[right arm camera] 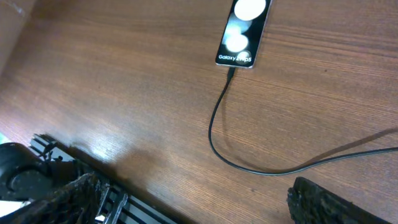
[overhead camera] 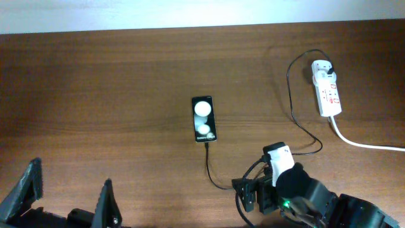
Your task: Plug charger to phone and switch on socket
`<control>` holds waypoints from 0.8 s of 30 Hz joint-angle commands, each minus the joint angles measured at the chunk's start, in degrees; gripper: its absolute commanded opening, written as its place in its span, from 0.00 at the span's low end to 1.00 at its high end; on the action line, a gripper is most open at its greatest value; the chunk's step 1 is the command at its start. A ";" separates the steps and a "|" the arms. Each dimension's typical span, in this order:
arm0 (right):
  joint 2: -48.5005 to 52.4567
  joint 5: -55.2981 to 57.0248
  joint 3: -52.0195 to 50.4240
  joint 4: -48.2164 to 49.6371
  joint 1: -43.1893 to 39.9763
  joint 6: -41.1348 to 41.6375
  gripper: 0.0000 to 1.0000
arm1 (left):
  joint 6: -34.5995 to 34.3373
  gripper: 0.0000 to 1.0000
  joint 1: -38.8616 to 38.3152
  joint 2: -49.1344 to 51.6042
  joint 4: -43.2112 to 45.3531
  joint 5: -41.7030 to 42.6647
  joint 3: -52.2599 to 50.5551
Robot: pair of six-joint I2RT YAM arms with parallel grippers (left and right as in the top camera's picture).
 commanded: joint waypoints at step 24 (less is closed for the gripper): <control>15.28 -1.46 0.66 4.15 -0.09 0.50 0.99 | 12.81 0.99 -1.88 -11.43 -19.02 -17.57 -0.28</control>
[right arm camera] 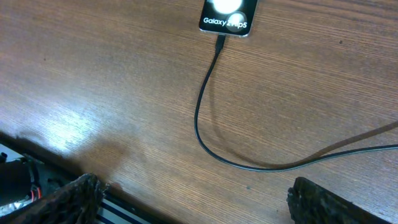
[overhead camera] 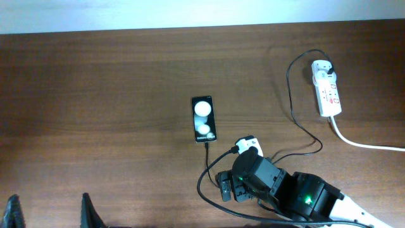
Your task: Plug charger to phone and switch on socket
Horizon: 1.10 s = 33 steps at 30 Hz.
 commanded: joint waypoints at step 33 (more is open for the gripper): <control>-5.75 9.53 0.63 0.42 -0.09 0.20 0.99 | -4.57 0.99 4.15 -1.88 2.73 -9.38 -16.96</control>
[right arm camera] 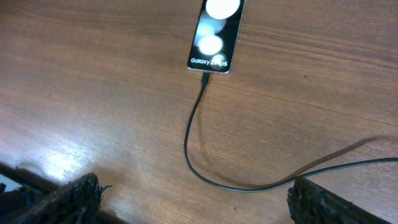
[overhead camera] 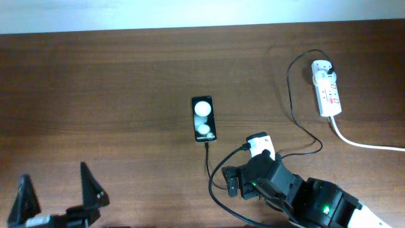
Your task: Plug charger to phone and switch on socket
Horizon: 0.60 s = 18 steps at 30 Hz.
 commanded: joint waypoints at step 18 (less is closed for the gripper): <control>-0.37 3.48 0.63 -2.86 -0.09 0.26 0.99 | -4.70 0.99 0.35 -0.50 28.24 3.65 -41.53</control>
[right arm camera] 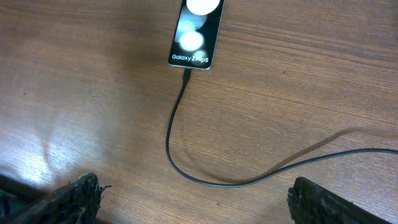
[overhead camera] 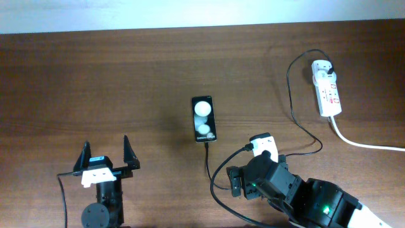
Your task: Plug charger to phone and switch on socket
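The black phone (overhead camera: 204, 120) lies face up mid-table with its screen lit. The black charger cable (right arm camera: 177, 146) is plugged into its bottom edge and loops right toward the white power strip (overhead camera: 328, 88) at the far right. My right gripper (right arm camera: 196, 202) hovers below the phone, open, with the cable's loop lying on the table ahead of its fingers (right arm camera: 74, 199). My left gripper (overhead camera: 105, 157) stands open over bare wood at the lower left, far from the phone. How the strip's switches stand cannot be made out.
The wooden table (overhead camera: 95, 76) runs to a pale wall at the top edge. A white mains lead (overhead camera: 364, 144) leaves the strip toward the right edge. The right arm (overhead camera: 297, 196) fills the lower right corner.
The left gripper has moved from the bottom-left corner inward and up the table. The right gripper shifted only slightly; the phone sits a little further left in its wrist view.
The cable was in the phone at every moment. The right gripper, open, stood right of the cable loop, then nearer the phone, then back a little to the right. The left gripper stayed low at the bottom-left edge and now stands further onto the table.
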`<control>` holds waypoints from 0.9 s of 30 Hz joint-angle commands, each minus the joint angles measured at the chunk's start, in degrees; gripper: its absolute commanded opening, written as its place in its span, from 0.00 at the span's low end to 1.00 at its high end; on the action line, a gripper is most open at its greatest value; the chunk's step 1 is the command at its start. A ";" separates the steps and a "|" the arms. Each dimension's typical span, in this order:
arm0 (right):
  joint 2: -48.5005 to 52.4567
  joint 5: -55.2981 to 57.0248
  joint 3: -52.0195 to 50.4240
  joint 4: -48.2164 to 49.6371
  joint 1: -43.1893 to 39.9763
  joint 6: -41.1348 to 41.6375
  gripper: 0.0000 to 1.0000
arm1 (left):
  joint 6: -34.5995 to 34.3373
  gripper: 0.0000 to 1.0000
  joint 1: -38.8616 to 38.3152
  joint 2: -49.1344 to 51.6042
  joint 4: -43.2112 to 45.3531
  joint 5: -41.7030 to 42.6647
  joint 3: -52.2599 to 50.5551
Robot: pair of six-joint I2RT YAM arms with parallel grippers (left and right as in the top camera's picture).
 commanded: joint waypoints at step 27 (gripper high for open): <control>9.46 -8.46 16.48 -10.01 -45.55 -7.17 0.04 | -0.55 0.99 0.35 -0.24 -11.21 2.60 -0.17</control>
